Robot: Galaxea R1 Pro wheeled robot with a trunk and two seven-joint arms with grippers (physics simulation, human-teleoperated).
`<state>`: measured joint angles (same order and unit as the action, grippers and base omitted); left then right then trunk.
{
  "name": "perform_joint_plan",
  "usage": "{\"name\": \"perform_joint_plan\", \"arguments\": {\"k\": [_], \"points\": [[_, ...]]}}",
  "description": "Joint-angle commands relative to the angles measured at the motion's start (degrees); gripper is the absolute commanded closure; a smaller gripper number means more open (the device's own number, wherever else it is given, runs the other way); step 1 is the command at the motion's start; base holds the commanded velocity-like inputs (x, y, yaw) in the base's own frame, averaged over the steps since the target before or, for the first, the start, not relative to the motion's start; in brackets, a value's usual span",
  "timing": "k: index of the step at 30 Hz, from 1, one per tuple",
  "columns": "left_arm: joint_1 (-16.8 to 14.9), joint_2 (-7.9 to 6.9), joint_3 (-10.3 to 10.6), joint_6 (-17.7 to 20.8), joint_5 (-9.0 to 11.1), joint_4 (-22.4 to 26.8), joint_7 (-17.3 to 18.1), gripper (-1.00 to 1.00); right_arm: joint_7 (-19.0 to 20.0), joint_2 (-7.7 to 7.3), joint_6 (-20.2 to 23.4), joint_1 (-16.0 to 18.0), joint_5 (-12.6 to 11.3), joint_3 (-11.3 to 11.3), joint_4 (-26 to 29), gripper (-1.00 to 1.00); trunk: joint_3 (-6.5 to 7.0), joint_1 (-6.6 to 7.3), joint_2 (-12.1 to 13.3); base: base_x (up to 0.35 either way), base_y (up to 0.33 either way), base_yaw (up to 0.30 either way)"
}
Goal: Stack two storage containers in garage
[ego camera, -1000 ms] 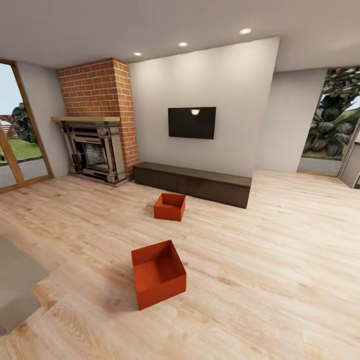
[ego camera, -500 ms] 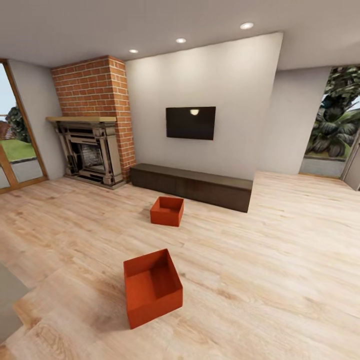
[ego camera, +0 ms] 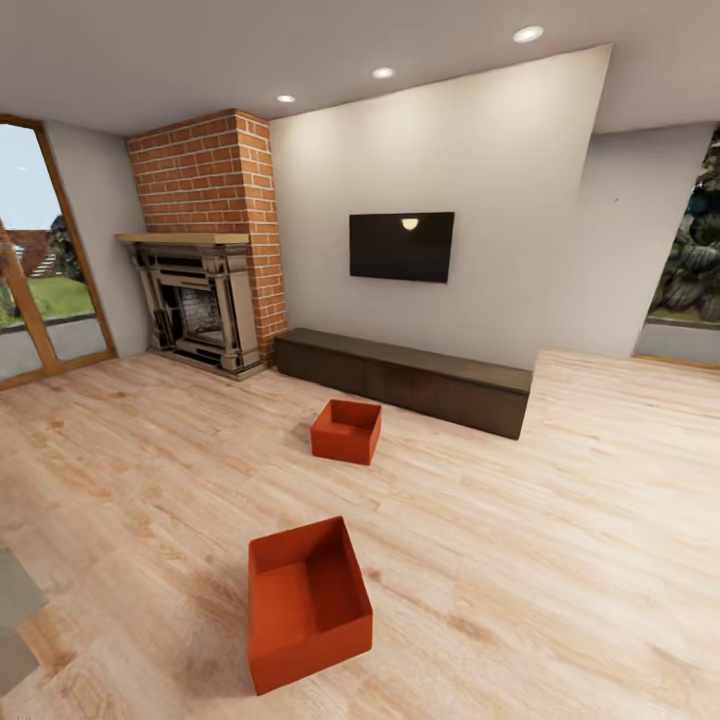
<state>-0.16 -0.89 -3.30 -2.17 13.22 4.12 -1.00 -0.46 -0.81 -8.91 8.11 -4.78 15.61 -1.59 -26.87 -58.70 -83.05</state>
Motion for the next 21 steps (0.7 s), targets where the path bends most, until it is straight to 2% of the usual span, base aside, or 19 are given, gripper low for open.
{"name": "perform_joint_plan", "arguments": {"k": [1, 16, 21], "points": [[-0.02, 0.02, -0.3, -0.12, 0.05, 0.01, -0.05, -1.0, -0.04, 0.02, -0.36, 0.06, -0.49, 0.48, -0.17, -1.0, -0.05, -0.03, -0.03, 0.315, -0.088, 0.265], [-0.02, 0.02, -0.3, -0.13, -0.03, 0.01, -0.05, -1.0, -0.01, 0.01, -0.33, 0.06, -0.49, 0.47, -0.17, -1.0, -0.05, -0.03, -0.03, 0.306, -0.092, 0.269], [-0.02, 0.02, -0.32, -0.21, -0.07, 0.07, -0.05, -1.0, -0.06, 0.01, -0.37, 0.06, -0.49, 0.47, -0.17, -1.0, -0.05, -0.03, -0.03, 0.045, -0.021, 0.175]]}}
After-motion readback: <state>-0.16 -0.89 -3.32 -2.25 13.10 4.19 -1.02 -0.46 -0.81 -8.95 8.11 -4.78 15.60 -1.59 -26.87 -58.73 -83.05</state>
